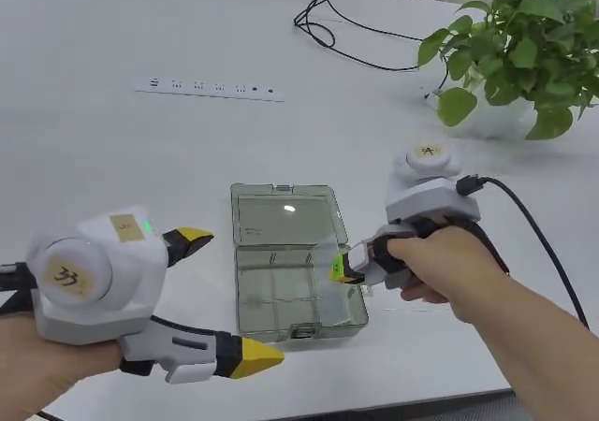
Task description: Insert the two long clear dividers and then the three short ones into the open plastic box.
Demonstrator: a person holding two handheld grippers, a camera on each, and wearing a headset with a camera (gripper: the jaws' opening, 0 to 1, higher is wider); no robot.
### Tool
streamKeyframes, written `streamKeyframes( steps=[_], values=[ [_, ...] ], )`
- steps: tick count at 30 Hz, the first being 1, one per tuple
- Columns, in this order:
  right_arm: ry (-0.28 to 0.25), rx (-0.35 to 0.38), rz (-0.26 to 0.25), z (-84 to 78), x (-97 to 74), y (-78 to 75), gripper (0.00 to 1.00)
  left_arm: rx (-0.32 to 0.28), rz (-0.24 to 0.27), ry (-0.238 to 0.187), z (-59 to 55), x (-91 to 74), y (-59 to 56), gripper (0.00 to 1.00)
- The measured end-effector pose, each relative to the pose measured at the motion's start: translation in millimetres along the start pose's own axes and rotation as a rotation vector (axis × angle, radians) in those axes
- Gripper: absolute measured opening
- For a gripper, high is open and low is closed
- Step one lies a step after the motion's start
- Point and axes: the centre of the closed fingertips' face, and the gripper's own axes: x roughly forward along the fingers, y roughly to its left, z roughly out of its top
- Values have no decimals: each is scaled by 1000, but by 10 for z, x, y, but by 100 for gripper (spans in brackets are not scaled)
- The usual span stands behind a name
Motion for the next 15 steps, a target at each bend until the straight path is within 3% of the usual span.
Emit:
streamKeyframes(
  steps=[15],
  values=[
    [1,-26,-27,8,0,2,6,-13,-4,-9,2,23,5,97]
  ],
)
